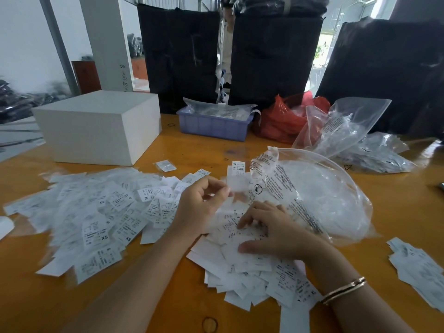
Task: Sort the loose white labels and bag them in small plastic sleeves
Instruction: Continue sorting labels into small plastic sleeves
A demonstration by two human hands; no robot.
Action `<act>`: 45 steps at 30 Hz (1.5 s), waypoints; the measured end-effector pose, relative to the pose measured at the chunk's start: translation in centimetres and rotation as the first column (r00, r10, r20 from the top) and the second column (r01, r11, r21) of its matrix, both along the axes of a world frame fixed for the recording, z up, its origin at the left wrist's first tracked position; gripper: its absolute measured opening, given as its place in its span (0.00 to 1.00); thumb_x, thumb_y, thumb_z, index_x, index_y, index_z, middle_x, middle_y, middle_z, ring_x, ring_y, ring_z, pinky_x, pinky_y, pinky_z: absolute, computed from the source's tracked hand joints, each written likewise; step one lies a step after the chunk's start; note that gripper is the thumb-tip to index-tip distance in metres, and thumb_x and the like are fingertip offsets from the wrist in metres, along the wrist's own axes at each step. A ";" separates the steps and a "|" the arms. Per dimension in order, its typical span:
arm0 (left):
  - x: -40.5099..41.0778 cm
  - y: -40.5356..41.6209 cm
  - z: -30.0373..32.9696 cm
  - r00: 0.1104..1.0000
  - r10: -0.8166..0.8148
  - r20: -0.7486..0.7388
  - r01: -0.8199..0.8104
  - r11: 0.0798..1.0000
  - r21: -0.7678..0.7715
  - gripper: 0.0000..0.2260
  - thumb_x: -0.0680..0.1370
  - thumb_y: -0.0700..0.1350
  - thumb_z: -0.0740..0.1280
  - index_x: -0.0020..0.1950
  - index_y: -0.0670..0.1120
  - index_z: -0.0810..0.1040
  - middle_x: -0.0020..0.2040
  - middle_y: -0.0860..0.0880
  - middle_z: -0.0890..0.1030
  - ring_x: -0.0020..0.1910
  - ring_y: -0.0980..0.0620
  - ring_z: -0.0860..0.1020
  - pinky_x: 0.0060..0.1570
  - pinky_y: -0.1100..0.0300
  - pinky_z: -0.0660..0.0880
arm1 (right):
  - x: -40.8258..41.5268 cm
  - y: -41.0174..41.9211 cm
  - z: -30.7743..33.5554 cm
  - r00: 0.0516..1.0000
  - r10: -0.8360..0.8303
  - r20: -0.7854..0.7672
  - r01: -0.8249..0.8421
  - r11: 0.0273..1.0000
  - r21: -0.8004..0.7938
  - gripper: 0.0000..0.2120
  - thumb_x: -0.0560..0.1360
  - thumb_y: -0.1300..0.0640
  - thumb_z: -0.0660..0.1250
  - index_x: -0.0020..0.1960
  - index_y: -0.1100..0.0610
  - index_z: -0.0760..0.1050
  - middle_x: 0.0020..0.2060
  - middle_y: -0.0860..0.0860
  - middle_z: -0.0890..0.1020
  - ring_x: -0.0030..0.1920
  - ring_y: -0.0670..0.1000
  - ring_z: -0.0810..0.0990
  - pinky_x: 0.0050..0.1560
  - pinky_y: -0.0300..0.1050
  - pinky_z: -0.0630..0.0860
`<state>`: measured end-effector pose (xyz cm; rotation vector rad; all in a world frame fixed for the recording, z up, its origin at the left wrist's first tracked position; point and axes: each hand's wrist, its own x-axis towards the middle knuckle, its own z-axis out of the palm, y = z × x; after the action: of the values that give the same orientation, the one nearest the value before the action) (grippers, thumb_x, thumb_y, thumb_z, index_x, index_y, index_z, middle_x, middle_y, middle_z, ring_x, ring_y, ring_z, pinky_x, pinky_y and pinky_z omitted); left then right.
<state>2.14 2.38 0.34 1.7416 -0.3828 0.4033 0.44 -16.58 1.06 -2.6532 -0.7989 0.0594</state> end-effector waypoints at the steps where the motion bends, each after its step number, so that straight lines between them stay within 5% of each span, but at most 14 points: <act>1: 0.0 -0.1 0.0 1.000 -0.004 -0.011 0.004 1.000 -0.014 0.02 0.77 0.41 0.67 0.45 0.47 0.78 0.41 0.55 0.84 0.41 0.59 0.81 0.40 0.70 0.76 | 0.1 0.1 0.0 1.000 0.006 0.007 -0.006 1.000 -0.011 0.14 0.68 0.36 0.69 0.49 0.37 0.70 0.49 0.34 0.67 0.51 0.23 0.56 0.50 0.21 0.45; 4: 0.1 -0.1 -0.1 1.000 0.014 -0.010 -0.014 0.999 -0.034 0.03 0.76 0.40 0.68 0.45 0.48 0.76 0.39 0.58 0.84 0.42 0.60 0.82 0.41 0.71 0.76 | 0.1 0.4 0.0 1.000 0.003 -0.018 -0.003 1.000 0.013 0.10 0.69 0.38 0.68 0.43 0.37 0.68 0.47 0.32 0.65 0.49 0.20 0.53 0.48 0.20 0.45; 8: 0.3 0.0 -0.1 1.000 0.022 -0.005 -0.022 1.000 -0.014 0.08 0.77 0.41 0.67 0.48 0.55 0.76 0.41 0.60 0.84 0.43 0.64 0.81 0.40 0.76 0.73 | 0.1 0.5 -0.1 0.999 -0.020 -0.045 0.024 0.996 0.084 0.09 0.71 0.42 0.69 0.40 0.39 0.68 0.46 0.36 0.69 0.49 0.30 0.64 0.53 0.31 0.56; 11: 0.4 0.1 -0.3 0.999 0.032 0.003 -0.032 0.999 0.011 0.07 0.76 0.43 0.69 0.48 0.56 0.78 0.42 0.60 0.84 0.45 0.65 0.81 0.41 0.74 0.74 | -0.2 0.9 -0.3 0.987 -0.058 -0.148 0.099 0.953 0.288 0.08 0.72 0.50 0.70 0.40 0.43 0.71 0.41 0.40 0.75 0.42 0.37 0.72 0.49 0.33 0.68; 13: 0.6 0.2 -0.4 0.998 0.053 0.021 -0.054 0.997 0.051 0.06 0.75 0.43 0.70 0.48 0.54 0.79 0.43 0.57 0.84 0.46 0.64 0.80 0.42 0.71 0.76 | -0.2 0.9 -0.3 0.976 -0.076 -0.202 0.172 0.839 0.516 0.07 0.73 0.57 0.70 0.41 0.47 0.73 0.37 0.43 0.78 0.38 0.38 0.75 0.43 0.34 0.73; 16: 0.5 0.3 -0.5 0.991 0.096 0.090 -0.110 0.981 0.161 0.09 0.74 0.43 0.72 0.47 0.57 0.77 0.42 0.62 0.81 0.44 0.68 0.78 0.40 0.74 0.73 | -0.1 0.6 0.1 0.960 -0.117 -0.256 0.278 0.529 0.802 0.13 0.74 0.64 0.68 0.46 0.46 0.77 0.35 0.46 0.80 0.38 0.47 0.79 0.38 0.39 0.77; 20: 0.3 0.1 -0.6 0.980 0.092 0.177 -0.141 0.948 0.285 0.07 0.74 0.44 0.71 0.51 0.52 0.80 0.42 0.62 0.80 0.45 0.65 0.77 0.42 0.75 0.71 | 0.2 0.0 0.3 0.954 -0.204 -0.220 0.266 0.239 0.934 0.22 0.74 0.70 0.65 0.50 0.42 0.82 0.35 0.43 0.81 0.39 0.43 0.81 0.39 0.34 0.77; 25: 0.1 -0.1 -0.5 0.983 0.067 0.171 -0.115 0.951 0.287 0.07 0.73 0.42 0.72 0.49 0.52 0.80 0.41 0.58 0.80 0.43 0.63 0.77 0.42 0.74 0.73 | -0.2 0.3 0.6 0.953 -0.212 -0.217 0.240 0.085 0.967 0.13 0.74 0.68 0.66 0.42 0.50 0.80 0.37 0.47 0.83 0.38 0.44 0.82 0.37 0.34 0.77; 30: 0.3 0.0 -0.1 0.999 0.047 -0.007 -0.047 0.999 -0.005 0.09 0.76 0.41 0.69 0.47 0.56 0.78 0.38 0.58 0.82 0.37 0.60 0.82 0.35 0.71 0.75 | -0.1 0.5 0.1 0.946 -0.174 -0.274 0.280 0.009 0.960 0.07 0.76 0.66 0.65 0.44 0.56 0.71 0.39 0.51 0.84 0.39 0.50 0.84 0.33 0.34 0.75; 32: 0.4 0.1 -0.1 0.999 0.026 -0.028 -0.028 0.998 -0.050 0.10 0.78 0.40 0.65 0.50 0.56 0.77 0.39 0.61 0.82 0.36 0.58 0.82 0.34 0.70 0.75 | 0.0 0.7 -0.2 0.928 -0.227 -0.295 0.317 0.065 0.946 0.08 0.77 0.65 0.63 0.50 0.53 0.73 0.40 0.53 0.83 0.36 0.51 0.84 0.34 0.37 0.76; 35: 0.4 0.0 -0.2 1.000 0.018 0.014 -0.018 1.000 -0.006 0.12 0.79 0.39 0.63 0.51 0.57 0.77 0.40 0.60 0.80 0.39 0.60 0.80 0.37 0.70 0.76 | -0.1 1.1 -0.5 0.889 -0.400 -0.223 0.371 0.346 0.862 0.13 0.79 0.64 0.59 0.51 0.49 0.79 0.40 0.52 0.81 0.29 0.44 0.80 0.30 0.35 0.71; 40: 0.4 -0.3 -0.6 0.998 -0.008 0.066 0.005 0.998 0.056 0.12 0.79 0.40 0.64 0.51 0.60 0.76 0.42 0.56 0.79 0.40 0.60 0.80 0.40 0.69 0.76 | -0.5 2.8 -0.7 0.957 -0.275 -0.092 0.264 0.700 0.663 0.08 0.77 0.50 0.61 0.52 0.47 0.78 0.44 0.45 0.75 0.43 0.42 0.77 0.41 0.35 0.73; 45: 0.2 -0.2 -0.2 0.992 -0.129 0.005 0.129 0.992 -0.006 0.07 0.78 0.46 0.66 0.52 0.57 0.77 0.44 0.51 0.81 0.42 0.59 0.80 0.42 0.69 0.75 | -0.3 2.7 -0.7 0.937 -0.347 -0.026 0.276 0.695 0.664 0.05 0.75 0.53 0.68 0.41 0.46 0.78 0.39 0.45 0.76 0.37 0.39 0.73 0.40 0.30 0.70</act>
<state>2.32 2.16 0.13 1.6992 -0.4939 0.3146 0.17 -13.86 0.38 -2.0629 -0.2860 -0.3868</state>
